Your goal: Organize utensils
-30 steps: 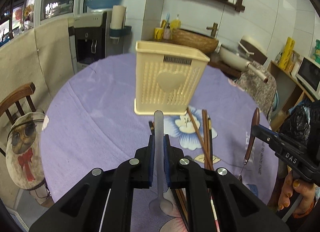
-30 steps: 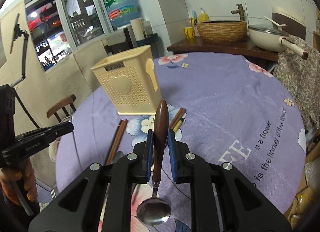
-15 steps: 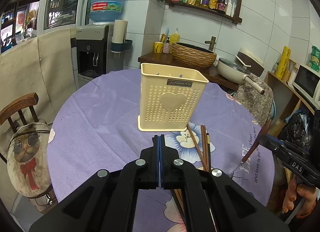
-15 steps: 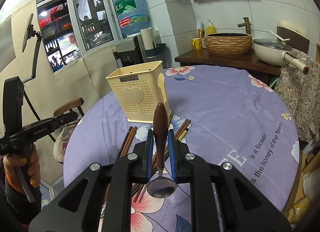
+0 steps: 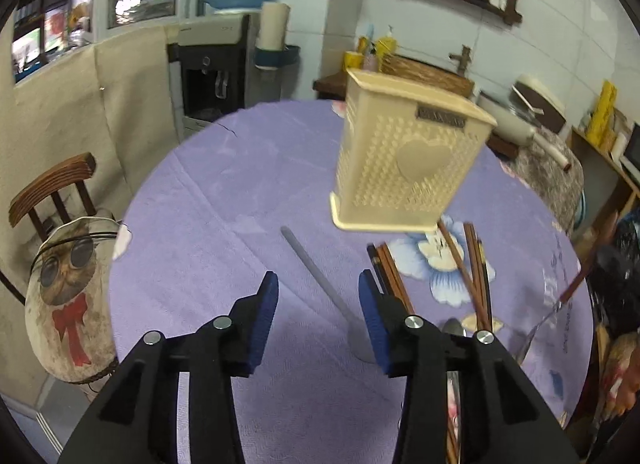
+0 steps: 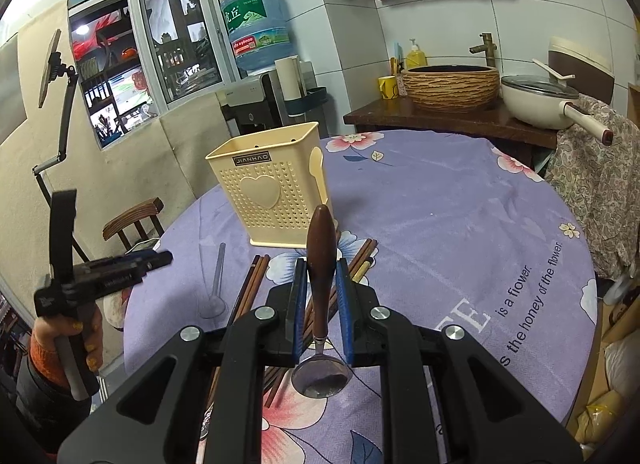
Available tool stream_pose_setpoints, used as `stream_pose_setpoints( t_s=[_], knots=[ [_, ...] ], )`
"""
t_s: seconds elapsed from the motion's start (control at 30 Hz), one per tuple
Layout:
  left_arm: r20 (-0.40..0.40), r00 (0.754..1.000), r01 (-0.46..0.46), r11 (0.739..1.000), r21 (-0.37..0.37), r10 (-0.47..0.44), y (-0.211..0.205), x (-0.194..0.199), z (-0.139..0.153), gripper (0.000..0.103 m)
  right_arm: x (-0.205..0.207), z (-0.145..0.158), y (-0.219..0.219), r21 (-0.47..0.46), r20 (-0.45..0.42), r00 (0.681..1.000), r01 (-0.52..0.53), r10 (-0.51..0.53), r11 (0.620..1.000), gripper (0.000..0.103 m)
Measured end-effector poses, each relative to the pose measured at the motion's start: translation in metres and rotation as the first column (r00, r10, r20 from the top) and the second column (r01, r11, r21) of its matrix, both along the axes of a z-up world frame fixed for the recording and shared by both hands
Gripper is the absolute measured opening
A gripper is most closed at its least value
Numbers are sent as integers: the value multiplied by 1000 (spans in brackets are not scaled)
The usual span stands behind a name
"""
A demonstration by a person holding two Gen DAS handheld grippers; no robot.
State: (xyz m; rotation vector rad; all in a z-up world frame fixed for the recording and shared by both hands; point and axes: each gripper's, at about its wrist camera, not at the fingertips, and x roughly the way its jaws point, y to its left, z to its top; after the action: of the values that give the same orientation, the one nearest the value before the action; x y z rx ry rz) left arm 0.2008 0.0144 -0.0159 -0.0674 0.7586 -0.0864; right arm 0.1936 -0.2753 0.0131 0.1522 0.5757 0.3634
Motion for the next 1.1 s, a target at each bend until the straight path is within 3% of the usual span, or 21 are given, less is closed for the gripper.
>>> stream_pose_setpoints(
  t_s=[0.1, 0.3, 0.43, 0.63, 0.9, 0.97, 1.1],
  knots=[
    [-34, 998, 51, 999, 6, -51, -4, -5, -14, 42, 0, 0, 0, -3, 1, 1000, 1, -1, 1000, 15],
    [-95, 987, 139, 985, 97, -130, -16, -12, -39, 42, -1, 0, 0, -6, 5, 1000, 2, -2, 1000, 15],
    [-85, 978, 204, 961, 184, -191, -25, -16, -40, 42, -2, 0, 1, -8, 6, 1000, -1, 1, 1000, 15],
    [-84, 957, 291, 924, 250, -278, -45, -26, -47, 42, -3, 0, 0, -4, 4, 1000, 3, -3, 1000, 15],
    [-88, 951, 308, 893, 329, -295, -64, -17, -58, 26, -2, 0, 1, -3, 4, 1000, 6, -6, 1000, 15],
    [-98, 950, 312, 886, 343, -297, -66, -14, -61, 16, -2, -1, 1, 1, 2, 1000, 9, -9, 1000, 15],
    [-104, 952, 308, 895, 324, -289, -64, -12, -63, 7, 0, -2, 1, 3, 2, 1000, 10, -10, 1000, 15]
  ],
)
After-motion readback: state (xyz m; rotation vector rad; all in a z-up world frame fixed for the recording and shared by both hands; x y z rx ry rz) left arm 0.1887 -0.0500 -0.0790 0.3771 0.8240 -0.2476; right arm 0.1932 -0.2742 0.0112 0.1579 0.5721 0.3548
